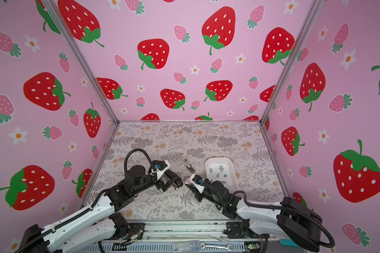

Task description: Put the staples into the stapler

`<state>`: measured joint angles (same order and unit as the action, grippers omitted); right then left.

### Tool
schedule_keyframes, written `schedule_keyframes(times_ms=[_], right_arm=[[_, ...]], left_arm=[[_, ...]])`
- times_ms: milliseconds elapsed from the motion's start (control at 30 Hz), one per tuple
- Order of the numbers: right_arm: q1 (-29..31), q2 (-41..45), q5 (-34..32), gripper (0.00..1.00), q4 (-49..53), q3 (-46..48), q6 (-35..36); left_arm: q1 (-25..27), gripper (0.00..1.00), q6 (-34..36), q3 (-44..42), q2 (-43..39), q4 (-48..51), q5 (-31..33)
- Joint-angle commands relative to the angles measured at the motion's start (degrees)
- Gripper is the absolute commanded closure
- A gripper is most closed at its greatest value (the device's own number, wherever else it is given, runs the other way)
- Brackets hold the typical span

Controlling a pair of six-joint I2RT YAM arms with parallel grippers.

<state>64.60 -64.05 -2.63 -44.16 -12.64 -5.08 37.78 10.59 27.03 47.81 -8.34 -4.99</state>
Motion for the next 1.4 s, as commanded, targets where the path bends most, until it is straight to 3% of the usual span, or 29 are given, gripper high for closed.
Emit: schedule_keyframes(times_ms=[0,233,400,567,700,1000,1367], right_arm=[[0.19,-1.43,-5.29,0.93,6.56,-3.43,-5.40],[0.64,-10.78,-12.74,0.96,21.65,-13.06,-12.68],[1.05,-17.08,-12.66,0.99,26.57,-18.03,-12.69],[1.06,-21.10,-13.97,0.98,30.62,-22.63,-11.80],[1.06,-23.55,-14.69,0.99,32.29,-25.13,-10.06],[0.88,-28.94,-17.83,0.98,38.68,-30.63,-13.68],[0.97,-30.45,-15.31,0.98,43.43,-31.48,-16.43]], left_arm=[[-6.27,0.01,-9.35,-4.96,-3.13,-5.49,4.61],[-9.56,0.01,-11.00,-15.01,-10.83,-10.59,7.48],[-9.91,0.01,-11.77,-17.38,-18.61,-7.92,8.69],[-11.42,0.01,-18.84,-20.30,-22.70,-6.71,12.05],[-13.68,0.01,-25.16,-20.89,-21.95,-4.41,17.77],[-14.75,0.01,-25.88,-20.77,-16.64,-6.34,15.02],[-14.76,0.01,-26.04,-22.03,-19.17,-6.25,15.36]])
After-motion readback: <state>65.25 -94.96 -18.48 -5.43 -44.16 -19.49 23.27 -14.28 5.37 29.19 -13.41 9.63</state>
